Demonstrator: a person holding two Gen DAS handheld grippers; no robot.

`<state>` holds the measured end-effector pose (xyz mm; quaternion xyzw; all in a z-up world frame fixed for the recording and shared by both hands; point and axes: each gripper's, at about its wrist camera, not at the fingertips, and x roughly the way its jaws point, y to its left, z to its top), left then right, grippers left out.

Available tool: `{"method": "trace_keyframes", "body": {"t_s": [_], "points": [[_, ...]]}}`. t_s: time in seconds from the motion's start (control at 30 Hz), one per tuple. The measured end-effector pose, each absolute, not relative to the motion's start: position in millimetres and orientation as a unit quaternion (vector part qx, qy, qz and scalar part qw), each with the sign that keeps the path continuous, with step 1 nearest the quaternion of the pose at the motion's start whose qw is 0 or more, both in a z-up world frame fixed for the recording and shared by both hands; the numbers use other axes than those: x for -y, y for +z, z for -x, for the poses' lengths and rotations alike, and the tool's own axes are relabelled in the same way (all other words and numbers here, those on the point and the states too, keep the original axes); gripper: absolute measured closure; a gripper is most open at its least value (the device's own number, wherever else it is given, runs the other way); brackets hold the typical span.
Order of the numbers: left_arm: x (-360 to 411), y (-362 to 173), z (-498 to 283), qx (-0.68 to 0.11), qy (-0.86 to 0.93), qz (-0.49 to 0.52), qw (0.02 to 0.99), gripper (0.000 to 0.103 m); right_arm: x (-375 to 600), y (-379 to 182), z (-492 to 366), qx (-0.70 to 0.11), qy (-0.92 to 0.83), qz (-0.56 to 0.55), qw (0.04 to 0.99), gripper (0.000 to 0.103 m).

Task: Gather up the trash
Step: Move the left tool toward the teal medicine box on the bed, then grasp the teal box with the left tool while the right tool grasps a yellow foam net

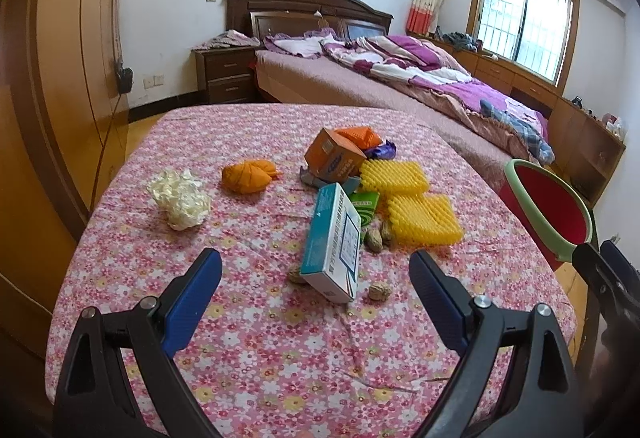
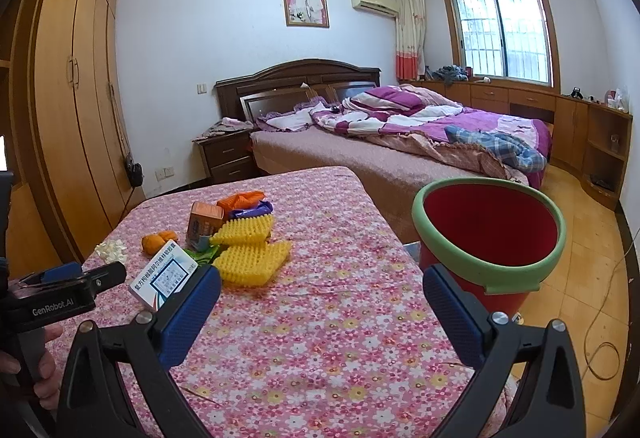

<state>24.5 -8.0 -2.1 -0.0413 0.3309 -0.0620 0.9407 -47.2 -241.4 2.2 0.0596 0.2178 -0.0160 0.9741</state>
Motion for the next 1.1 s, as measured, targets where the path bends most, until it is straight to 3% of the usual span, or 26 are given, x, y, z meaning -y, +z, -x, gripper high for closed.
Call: {"method": "trace_keyframes", "body": {"t_s": [0.53,0.7,0.8,0.87,0.97,1.1], "points": [[17.0,-26.0,-73.6,-0.385,-0.061,0.033,0.92,0.012,263.9,-16.8,-6.2,-0.291,-0.008,-0.107,0.951,0.0],[23.2,-38.5,-91.5,-0.411,-0.086,0.045,0.906,0.025,263.8,-25.1,-23.6,-0.311,-0.017,-0.094,0.946,0.0],[24.4,-46.9,-99.9,-0.427,-0.1,0.066,0.896,0.04,261.5,-29.5,-33.8,-0.323,-0.014,-0.092,0.942,0.0],[23.1,-51.8,-102.9,-0.436,-0.114,0.085,0.889,0.063,259.4,-31.6,-39.6,-0.331,-0.01,-0.09,0.939,0.0],[21.2,-49.3,-100.3,-0.429,-0.129,0.096,0.889,0.084,254.6,-33.2,-46.4,-0.337,0.001,-0.087,0.938,0.0],[14.5,-35.4,-96.6,-0.406,-0.144,0.092,0.898,0.085,247.6,-34.9,-56.8,-0.344,0.009,-0.087,0.935,0.0]]}}
